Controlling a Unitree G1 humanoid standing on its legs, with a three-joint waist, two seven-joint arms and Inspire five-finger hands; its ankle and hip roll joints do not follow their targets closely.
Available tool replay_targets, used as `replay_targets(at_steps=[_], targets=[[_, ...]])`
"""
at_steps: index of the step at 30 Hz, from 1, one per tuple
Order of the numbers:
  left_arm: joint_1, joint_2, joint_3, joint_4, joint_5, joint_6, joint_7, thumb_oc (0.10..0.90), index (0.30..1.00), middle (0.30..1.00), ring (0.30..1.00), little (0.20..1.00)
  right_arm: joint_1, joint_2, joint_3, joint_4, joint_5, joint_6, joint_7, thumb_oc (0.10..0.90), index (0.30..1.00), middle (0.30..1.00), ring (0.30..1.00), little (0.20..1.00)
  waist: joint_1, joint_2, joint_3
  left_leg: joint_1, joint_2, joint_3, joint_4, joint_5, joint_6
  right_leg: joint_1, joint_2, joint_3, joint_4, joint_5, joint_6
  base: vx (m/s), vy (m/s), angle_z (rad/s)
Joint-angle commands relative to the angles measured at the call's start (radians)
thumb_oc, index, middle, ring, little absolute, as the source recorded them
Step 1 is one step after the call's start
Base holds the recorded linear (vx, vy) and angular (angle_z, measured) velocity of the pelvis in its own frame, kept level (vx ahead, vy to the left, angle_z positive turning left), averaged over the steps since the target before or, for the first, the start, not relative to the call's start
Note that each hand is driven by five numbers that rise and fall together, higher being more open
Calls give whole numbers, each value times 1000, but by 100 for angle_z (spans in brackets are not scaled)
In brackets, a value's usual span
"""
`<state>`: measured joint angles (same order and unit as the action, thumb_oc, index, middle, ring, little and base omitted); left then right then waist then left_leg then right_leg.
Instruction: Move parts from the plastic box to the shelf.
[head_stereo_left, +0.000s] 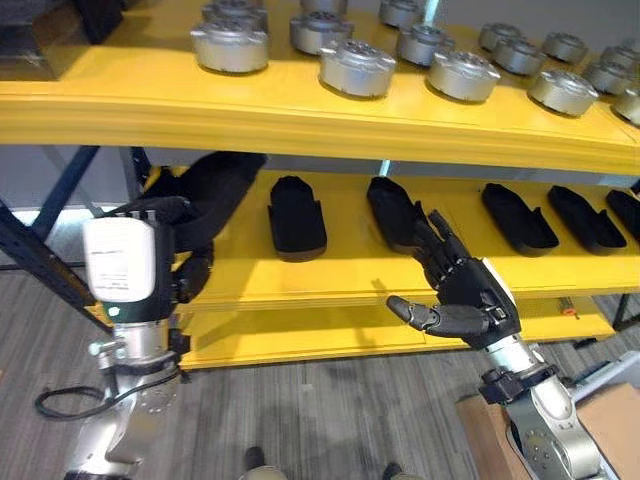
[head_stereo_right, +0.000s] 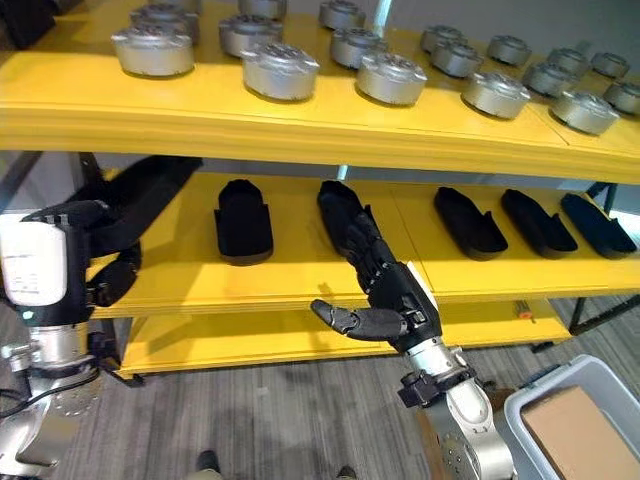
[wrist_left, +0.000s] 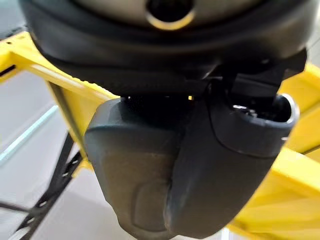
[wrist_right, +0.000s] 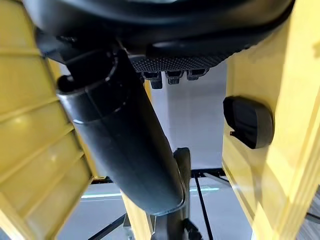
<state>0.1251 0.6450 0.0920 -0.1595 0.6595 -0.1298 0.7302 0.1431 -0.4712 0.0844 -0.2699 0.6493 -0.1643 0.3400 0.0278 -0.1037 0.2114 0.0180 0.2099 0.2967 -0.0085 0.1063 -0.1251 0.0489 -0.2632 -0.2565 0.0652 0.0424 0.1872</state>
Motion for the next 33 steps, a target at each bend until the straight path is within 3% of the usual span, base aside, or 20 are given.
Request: replay_targets(at_steps=[1, 4, 6, 7, 10, 17, 22, 25, 27, 28, 29, 30, 33], targets=[[-115, 33, 76, -108, -48, -41, 58, 400, 300, 300, 300, 300, -61, -19, -73, -147, 42, -67, 132, 900, 1000, 1000, 1000, 1000, -17, 3, -47, 69, -49, -42, 104, -217, 85, -79, -26, 60, -14, 53, 37, 211, -288, 26], [-85, 9, 82, -117, -33, -25, 84, 400, 300, 300, 300, 300, -78, -51, -64, -168, 49, -56, 246, 900, 1000, 1000, 1000, 1000, -1, 0, -49, 55, -24, -22, 123, -206, 64, -58, -5, 21, -13, 17, 17, 134, -205, 21], [-84, -2, 91, -131, -46, 22, 100, 400, 300, 300, 300, 300, -120, -85, -26, -187, 60, 23, 356, 900, 1000, 1000, 1000, 1000, 23, -3, -47, 38, -1, -27, 141, -198, 48, -46, 12, -6, 6, -24, -9, 190, -230, 15], [-81, -2, 100, -132, -66, 40, 100, 400, 300, 300, 300, 300, -131, -94, -8, -194, 52, 30, 386, 900, 1000, 1000, 1000, 1000, 29, -3, -45, 34, 6, -33, 146, -196, 43, -43, 19, -12, 15, -37, -16, 195, -191, 10], [-80, 26, 134, -97, -84, 50, 123, 400, 300, 300, 300, 300, -193, -138, 85, -221, 42, 25, 333, 900, 1000, 1000, 1000, 1000, 56, -10, -42, 29, 32, -50, 147, -176, 27, -36, 43, -33, 37, -69, -43, 169, -168, 9], [-111, 46, 151, -64, -39, 51, 149, 400, 300, 300, 300, 300, -273, -184, 143, -227, 18, -26, 309, 900, 1000, 1000, 1000, 1000, 74, -22, -28, -15, 81, -76, 137, -137, -4, -68, 82, -43, 63, -94, -72, 83, -157, 17], [-211, 73, 124, -5, -26, 94, 220, 400, 300, 300, 300, 300, -353, -164, 206, -192, 52, 44, 267, 900, 1000, 1000, 1000, 1000, 74, -21, -8, -53, 94, -101, 168, -135, -8, -115, 107, -32, 127, -121, -92, 64, -136, 12], [-265, 90, 105, 34, -18, 104, 224, 400, 300, 300, 300, 300, -404, -142, 245, -148, 89, 71, 274, 900, 1000, 1000, 1000, 1000, 64, -7, 2, -59, 88, -82, 220, -155, 2, -126, 107, -26, 162, -138, -103, 62, -43, 5], [-314, 94, 59, 77, -3, 119, 230, 400, 300, 300, 300, 300, -415, -114, 260, -143, 96, 114, 283, 900, 1000, 1000, 1000, 1000, 48, 7, 19, -90, 103, -41, 364, -171, -2, -126, 96, -31, 195, -156, -116, 13, -19, 14], [-317, 95, 57, 79, -3, 119, 231, 400, 300, 300, 300, 300, -416, -114, 258, -143, 96, 114, 283, 900, 1000, 1000, 1000, 1000, 48, 7, 19, -96, 104, -42, 365, -167, -1, -130, 97, -32, 193, -152, -118, 7, -5, 26], [-331, 97, 41, 88, -2, 122, 236, 400, 300, 300, 300, 300, -420, -107, 266, -135, 96, 123, 287, 900, 1000, 1000, 1000, 1000, 47, 16, 27, -115, 110, -52, 420, -144, -12, -124, 101, -28, 200, -162, -125, 29, 119, 41], [-372, 104, 1, 111, 1, 143, 227, 400, 300, 300, 300, 300, -439, -96, 295, -120, 85, 134, 309, 900, 1000, 1000, 1000, 1000, 42, 44, 44, -146, 127, -77, 438, -101, -15, -129, 109, -19, 229, -173, -138, 53, 215, 36], [-417, 105, -45, 138, 5, 147, 219, 400, 300, 300, 300, 300, -449, -82, 323, -110, 96, 151, 324, 900, 1000, 1000, 1000, 1000, 31, 79, 50, -132, 168, -86, 296, -44, -28, -147, 105, -20, 276, -200, -131, 70, 336, 7]])
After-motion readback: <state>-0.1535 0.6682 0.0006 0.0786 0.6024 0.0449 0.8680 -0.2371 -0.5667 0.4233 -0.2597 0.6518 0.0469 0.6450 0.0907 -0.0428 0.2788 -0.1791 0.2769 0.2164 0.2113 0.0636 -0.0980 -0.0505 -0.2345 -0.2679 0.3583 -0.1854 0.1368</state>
